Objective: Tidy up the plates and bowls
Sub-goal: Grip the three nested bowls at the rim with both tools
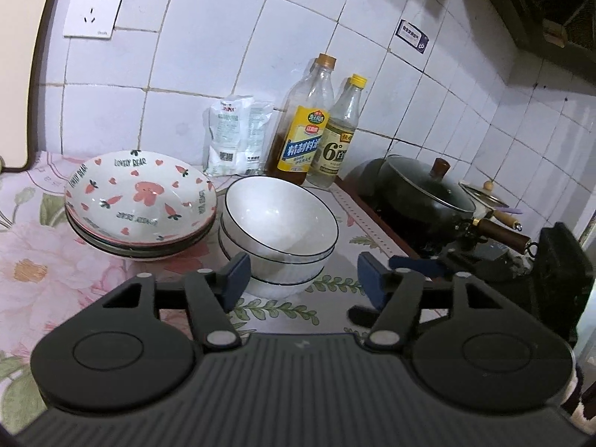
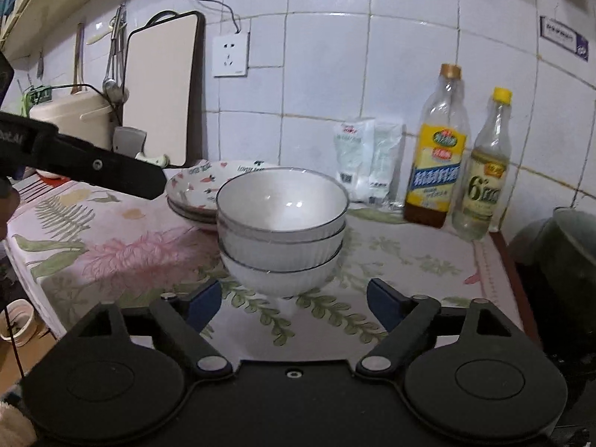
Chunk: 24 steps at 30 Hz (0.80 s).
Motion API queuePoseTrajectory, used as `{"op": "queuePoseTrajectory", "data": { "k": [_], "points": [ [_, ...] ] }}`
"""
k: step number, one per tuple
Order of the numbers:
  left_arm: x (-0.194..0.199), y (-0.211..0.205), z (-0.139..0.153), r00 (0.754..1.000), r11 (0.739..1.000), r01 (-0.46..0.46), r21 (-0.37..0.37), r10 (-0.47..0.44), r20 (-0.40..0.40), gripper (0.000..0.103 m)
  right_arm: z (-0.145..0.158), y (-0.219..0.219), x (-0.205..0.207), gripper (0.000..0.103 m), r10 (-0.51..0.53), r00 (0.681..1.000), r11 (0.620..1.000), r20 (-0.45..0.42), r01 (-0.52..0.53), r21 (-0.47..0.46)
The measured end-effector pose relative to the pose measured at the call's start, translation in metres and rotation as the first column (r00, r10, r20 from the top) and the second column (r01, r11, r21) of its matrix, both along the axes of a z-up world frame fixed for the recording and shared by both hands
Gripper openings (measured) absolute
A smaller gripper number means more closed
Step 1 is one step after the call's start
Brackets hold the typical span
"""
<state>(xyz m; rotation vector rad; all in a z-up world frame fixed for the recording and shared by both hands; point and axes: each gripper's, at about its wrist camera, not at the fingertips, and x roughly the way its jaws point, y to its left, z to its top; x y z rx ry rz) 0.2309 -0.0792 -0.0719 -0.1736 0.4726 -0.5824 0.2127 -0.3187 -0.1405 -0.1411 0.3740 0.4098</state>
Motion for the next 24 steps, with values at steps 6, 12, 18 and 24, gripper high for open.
{"op": "queuePoseTrajectory", "data": {
  "k": [6, 12, 18, 24],
  "points": [
    [0.014, -0.001, -0.020, 0.999, 0.997, -0.047, -0.062, 0.046, -0.022, 0.079, -0.020, 0.007, 0.018, 0.095, 0.027, 0.999, 0.999, -0.046, -0.025, 0.039],
    [0.048, 0.001, -0.039, 0.986, 0.980, -0.100, -0.172, 0.075, -0.146, 0.084, -0.036, 0.021, 0.045, 0.096, 0.045, 0.993, 0.998, -0.111, -0.039, 0.056],
    [0.087, 0.007, -0.058, 0.951, 0.947, -0.151, -0.282, 0.062, -0.302, 0.084, -0.044, 0.030, 0.077, 0.096, 0.025, 0.985, 0.996, -0.172, -0.011, 0.086],
    [0.109, 0.009, -0.072, 0.932, 0.929, -0.170, -0.329, 0.043, -0.359, 0.082, -0.041, 0.039, 0.083, 0.099, 0.014, 0.994, 0.997, -0.105, -0.006, 0.079]
  ]
}}
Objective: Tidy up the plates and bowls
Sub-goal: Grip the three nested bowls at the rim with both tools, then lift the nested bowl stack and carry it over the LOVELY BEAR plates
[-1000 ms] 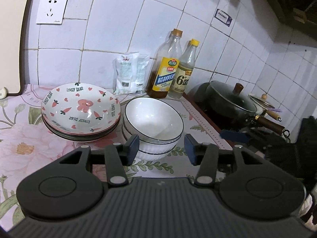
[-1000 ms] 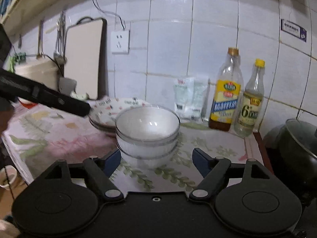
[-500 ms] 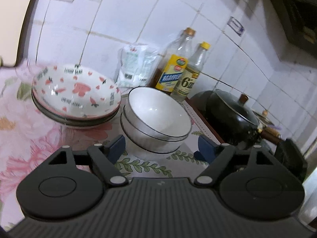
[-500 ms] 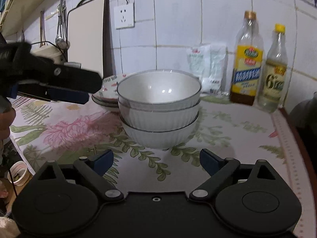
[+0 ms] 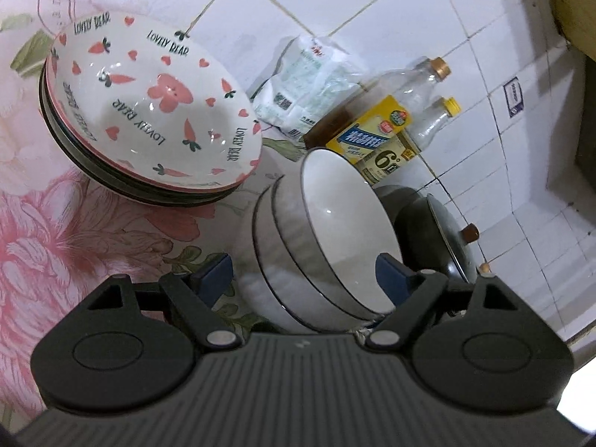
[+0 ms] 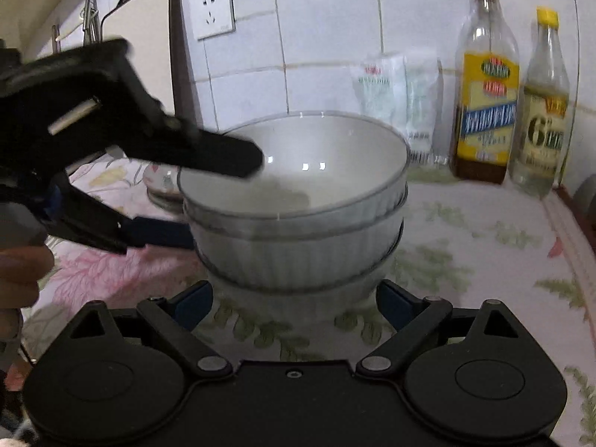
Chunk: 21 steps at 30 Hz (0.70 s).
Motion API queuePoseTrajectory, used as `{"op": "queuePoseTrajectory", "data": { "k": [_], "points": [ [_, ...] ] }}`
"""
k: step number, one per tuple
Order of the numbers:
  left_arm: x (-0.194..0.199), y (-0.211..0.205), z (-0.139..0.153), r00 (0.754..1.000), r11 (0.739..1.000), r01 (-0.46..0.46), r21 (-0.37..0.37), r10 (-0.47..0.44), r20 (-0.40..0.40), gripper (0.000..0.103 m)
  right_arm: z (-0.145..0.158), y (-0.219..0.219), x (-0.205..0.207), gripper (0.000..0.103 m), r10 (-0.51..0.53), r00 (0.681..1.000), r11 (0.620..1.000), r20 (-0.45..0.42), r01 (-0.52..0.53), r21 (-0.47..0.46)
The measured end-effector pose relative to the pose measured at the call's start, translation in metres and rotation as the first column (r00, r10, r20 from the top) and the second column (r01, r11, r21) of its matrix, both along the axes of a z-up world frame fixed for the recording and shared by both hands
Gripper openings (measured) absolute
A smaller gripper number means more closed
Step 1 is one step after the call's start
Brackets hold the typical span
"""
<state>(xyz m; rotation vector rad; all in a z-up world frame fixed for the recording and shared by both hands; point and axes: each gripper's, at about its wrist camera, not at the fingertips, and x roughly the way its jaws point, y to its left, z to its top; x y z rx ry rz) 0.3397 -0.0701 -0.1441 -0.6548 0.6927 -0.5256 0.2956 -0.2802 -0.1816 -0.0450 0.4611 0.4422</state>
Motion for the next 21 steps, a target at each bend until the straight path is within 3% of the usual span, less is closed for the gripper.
{"op": "queuePoseTrajectory", "data": {
  "k": [6, 10, 13, 16, 21],
  "points": [
    [0.008, 0.000, -0.007, 1.000, 1.000, -0.004, -0.009, 0.004, -0.018, 0.080, -0.001, 0.004, 0.009, 0.101, 0.010, 1.000, 1.000, -0.013, -0.010, -0.026],
    [0.013, 0.000, -0.012, 0.999, 1.000, -0.008, -0.014, 0.007, -0.035, 0.071, 0.001, 0.005, 0.021, 0.103, 0.016, 0.999, 1.000, -0.037, -0.017, -0.024],
    [0.015, 0.000, -0.013, 0.999, 1.000, -0.008, -0.019, 0.007, -0.033, 0.070, 0.000, 0.006, 0.024, 0.103, 0.021, 0.999, 1.000, -0.043, -0.022, -0.022],
    [0.017, -0.005, -0.014, 0.999, 1.000, -0.009, 0.024, 0.010, -0.033, 0.067, 0.001, 0.002, 0.028, 0.103, 0.042, 0.997, 0.999, -0.064, -0.043, -0.012],
    [0.016, -0.012, -0.015, 1.000, 0.997, 0.001, 0.073, 0.001, -0.025, 0.055, 0.000, 0.000, 0.029, 0.103, 0.072, 0.995, 0.997, -0.062, -0.073, -0.013]
  ]
}}
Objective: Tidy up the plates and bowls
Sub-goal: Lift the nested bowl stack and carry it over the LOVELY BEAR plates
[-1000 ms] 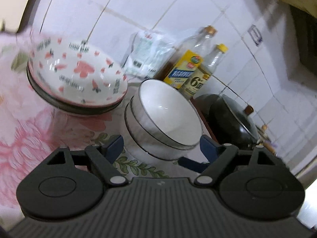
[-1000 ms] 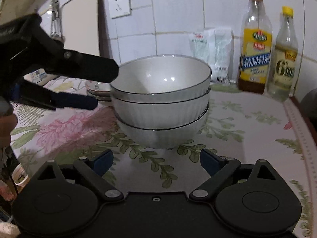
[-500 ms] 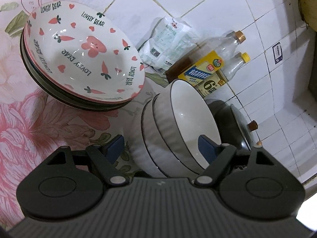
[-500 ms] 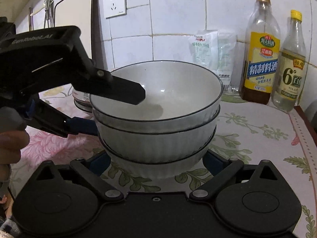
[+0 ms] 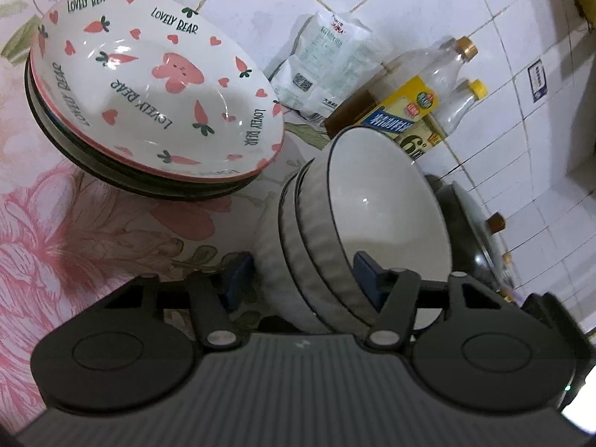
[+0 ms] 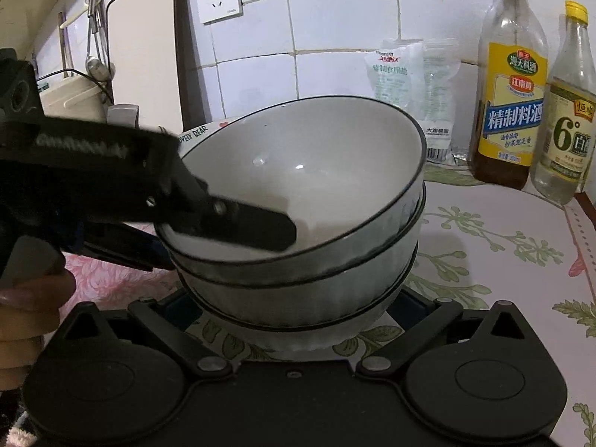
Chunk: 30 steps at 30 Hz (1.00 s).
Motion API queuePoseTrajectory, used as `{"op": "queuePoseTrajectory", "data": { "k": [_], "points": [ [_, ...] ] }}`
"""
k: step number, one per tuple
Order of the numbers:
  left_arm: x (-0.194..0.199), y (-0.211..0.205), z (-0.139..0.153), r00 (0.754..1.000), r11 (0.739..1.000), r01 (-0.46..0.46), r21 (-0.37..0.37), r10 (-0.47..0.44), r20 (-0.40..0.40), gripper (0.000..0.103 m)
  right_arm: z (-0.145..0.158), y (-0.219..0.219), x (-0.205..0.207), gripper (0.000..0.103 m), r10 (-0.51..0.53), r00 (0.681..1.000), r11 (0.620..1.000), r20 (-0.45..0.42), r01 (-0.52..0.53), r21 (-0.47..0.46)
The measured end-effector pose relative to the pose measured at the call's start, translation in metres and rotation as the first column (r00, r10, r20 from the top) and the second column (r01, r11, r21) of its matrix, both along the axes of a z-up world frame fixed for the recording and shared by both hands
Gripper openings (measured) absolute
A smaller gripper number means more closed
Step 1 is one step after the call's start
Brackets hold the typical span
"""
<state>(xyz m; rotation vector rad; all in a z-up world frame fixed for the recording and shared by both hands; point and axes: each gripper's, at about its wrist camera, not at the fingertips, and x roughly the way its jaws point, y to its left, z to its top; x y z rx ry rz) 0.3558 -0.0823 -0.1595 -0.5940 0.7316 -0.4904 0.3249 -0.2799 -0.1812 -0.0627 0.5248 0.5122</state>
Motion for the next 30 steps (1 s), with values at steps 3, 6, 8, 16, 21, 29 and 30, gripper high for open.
{"op": "queuePoseTrajectory", "data": {
  "k": [3, 6, 8, 16, 21, 29, 30],
  "points": [
    [-0.001, -0.002, 0.002, 1.000, 1.000, 0.000, 0.028, 0.000, 0.005, 0.052, 0.000, 0.000, -0.001, 0.103, 0.006, 1.000, 1.000, 0.002, -0.006, -0.004],
    [-0.002, -0.004, 0.004, 1.000, 0.999, 0.002, 0.049, -0.002, 0.007, 0.051, 0.001, -0.002, -0.001, 0.103, 0.016, 1.000, 1.000, -0.002, -0.016, -0.002],
    [-0.003, -0.005, 0.005, 1.000, 0.998, 0.002, 0.059, -0.002, 0.010, 0.051, 0.002, -0.002, -0.002, 0.102, 0.017, 1.000, 1.000, -0.001, -0.017, 0.000],
    [-0.017, -0.005, 0.009, 1.000, 0.997, 0.008, 0.071, -0.008, -0.002, 0.051, 0.000, -0.007, -0.013, 0.102, 0.024, 1.000, 0.999, -0.014, -0.024, 0.032],
    [-0.034, -0.006, 0.015, 1.000, 0.995, 0.018, 0.098, -0.019, 0.009, 0.051, 0.002, -0.008, -0.027, 0.102, 0.029, 0.999, 0.999, -0.013, -0.029, 0.040],
    [-0.067, 0.002, 0.036, 0.998, 0.994, 0.020, 0.110, -0.025, 0.049, 0.051, 0.020, -0.003, -0.058, 0.101, 0.017, 1.000, 0.998, 0.008, -0.017, 0.057],
    [-0.072, 0.004, 0.039, 0.998, 0.993, 0.020, 0.113, -0.026, 0.056, 0.051, 0.023, -0.001, -0.063, 0.101, 0.014, 1.000, 0.998, 0.009, -0.014, 0.060]
  ]
}}
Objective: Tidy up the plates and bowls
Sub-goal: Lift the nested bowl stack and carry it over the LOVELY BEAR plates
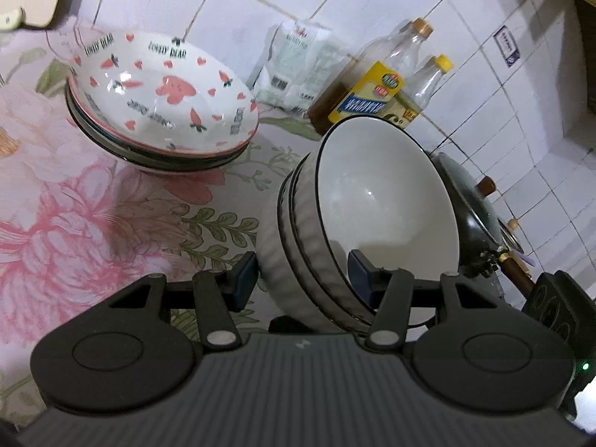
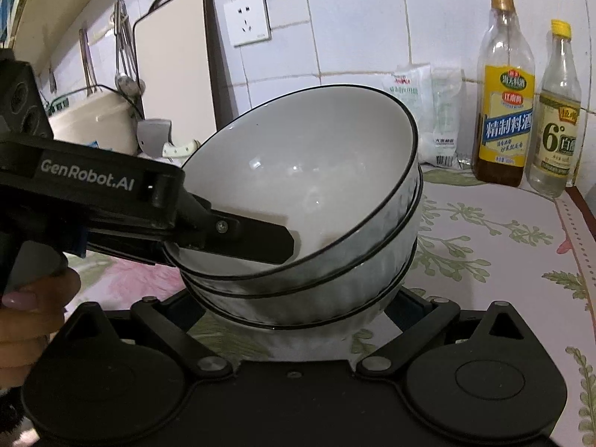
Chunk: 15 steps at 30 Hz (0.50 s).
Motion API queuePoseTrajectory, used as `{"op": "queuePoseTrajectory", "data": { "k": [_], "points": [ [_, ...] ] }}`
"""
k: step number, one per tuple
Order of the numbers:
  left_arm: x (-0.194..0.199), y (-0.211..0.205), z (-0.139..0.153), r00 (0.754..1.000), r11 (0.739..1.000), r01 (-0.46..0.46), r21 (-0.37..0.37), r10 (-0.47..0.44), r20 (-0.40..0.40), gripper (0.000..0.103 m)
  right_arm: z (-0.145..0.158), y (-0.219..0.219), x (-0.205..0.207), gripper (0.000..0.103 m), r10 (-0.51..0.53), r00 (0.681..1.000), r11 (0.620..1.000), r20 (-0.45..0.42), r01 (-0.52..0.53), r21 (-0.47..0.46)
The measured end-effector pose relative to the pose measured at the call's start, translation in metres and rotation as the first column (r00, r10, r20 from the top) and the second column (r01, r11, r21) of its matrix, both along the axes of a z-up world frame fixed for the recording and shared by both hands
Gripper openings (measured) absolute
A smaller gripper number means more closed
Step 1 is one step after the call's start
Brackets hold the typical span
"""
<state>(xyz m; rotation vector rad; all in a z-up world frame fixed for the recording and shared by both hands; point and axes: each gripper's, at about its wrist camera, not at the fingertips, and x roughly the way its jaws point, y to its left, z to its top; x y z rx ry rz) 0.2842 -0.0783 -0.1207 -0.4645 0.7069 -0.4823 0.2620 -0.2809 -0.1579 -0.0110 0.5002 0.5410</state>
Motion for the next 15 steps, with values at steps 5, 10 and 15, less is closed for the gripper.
{"op": "queuePoseTrajectory", "data": {
  "k": [5, 10, 15],
  "points": [
    [-0.020, 0.012, 0.017, 1.000, 1.000, -0.002, 0.009, 0.002, 0.029, 0.051, 0.018, 0.011, -0.016, 0.101, 0.009, 1.000, 1.000, 0.011, -0.009, -0.005],
    [-0.035, 0.024, 0.038, 0.998, 1.000, -0.027, 0.009, 0.026, 0.059, 0.051, 0.038, 0.022, -0.027, 0.101, 0.022, 0.999, 1.000, 0.027, -0.022, -0.003],
    [-0.041, 0.035, 0.063, 0.997, 0.999, -0.027, 0.043, 0.024, 0.075, 0.051, 0.060, 0.033, -0.031, 0.101, 0.050, 0.997, 0.999, 0.055, -0.050, -0.007]
  ]
}}
